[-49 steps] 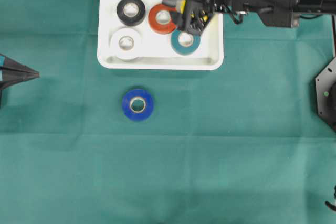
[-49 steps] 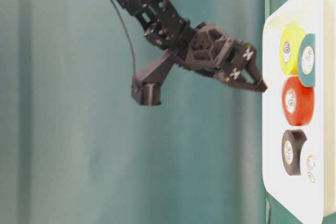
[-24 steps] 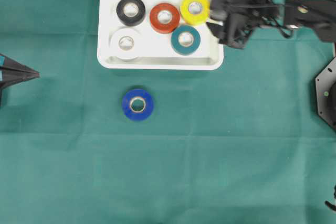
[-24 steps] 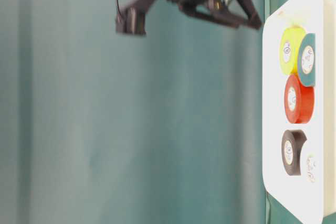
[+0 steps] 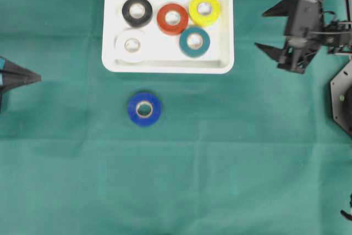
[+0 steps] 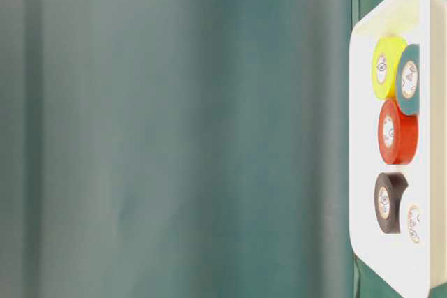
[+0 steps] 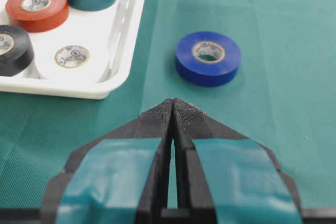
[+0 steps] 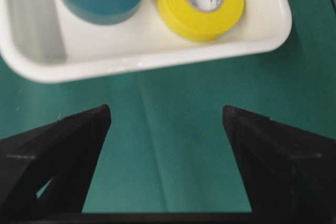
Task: Put the tape into the white case with the right arm.
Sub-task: 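Open the right gripper and retract it to the right side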
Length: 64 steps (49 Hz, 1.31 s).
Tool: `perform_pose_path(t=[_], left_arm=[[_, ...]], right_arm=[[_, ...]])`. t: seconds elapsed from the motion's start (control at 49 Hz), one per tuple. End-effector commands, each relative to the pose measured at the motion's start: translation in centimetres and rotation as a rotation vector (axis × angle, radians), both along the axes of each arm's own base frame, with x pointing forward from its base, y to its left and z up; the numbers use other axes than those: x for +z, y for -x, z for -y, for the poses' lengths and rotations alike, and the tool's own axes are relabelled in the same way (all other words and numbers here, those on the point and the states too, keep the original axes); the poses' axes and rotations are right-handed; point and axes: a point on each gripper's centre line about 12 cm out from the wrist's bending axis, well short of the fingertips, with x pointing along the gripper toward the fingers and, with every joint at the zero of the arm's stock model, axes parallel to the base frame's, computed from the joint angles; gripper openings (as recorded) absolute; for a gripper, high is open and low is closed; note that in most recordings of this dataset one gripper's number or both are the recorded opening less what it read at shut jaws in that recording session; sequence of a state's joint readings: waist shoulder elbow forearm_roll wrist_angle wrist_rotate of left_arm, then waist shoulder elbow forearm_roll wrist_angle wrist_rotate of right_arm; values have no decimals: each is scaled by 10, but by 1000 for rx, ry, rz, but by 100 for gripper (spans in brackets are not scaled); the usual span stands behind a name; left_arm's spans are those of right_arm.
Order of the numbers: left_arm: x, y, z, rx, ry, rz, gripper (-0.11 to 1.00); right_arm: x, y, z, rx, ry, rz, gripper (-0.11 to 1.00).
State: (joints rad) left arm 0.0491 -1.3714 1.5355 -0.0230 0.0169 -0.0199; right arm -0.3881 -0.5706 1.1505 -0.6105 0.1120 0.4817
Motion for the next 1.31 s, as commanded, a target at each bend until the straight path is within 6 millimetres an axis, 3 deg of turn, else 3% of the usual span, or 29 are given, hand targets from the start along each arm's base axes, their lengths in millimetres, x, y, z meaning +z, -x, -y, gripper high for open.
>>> perform_pose_path(t=[0.0, 0.388, 0.654, 1.103, 1.287], left_arm=[[5, -1, 0, 1, -2, 9, 0], [6, -2, 0, 2, -1, 12, 0], [6, -1, 0, 2, -1, 11, 0], [6, -1, 0, 2, 1, 11, 0], [6, -1, 0, 2, -1, 11, 0]], right_arm=[[2, 10, -6, 15, 10, 48, 68], [5, 37, -22, 44, 38, 173, 68], [-1, 35, -41, 125, 3, 172, 68], [-16, 36, -101, 375, -137, 138, 67], [-15, 35, -105, 398, -137, 138, 67]])
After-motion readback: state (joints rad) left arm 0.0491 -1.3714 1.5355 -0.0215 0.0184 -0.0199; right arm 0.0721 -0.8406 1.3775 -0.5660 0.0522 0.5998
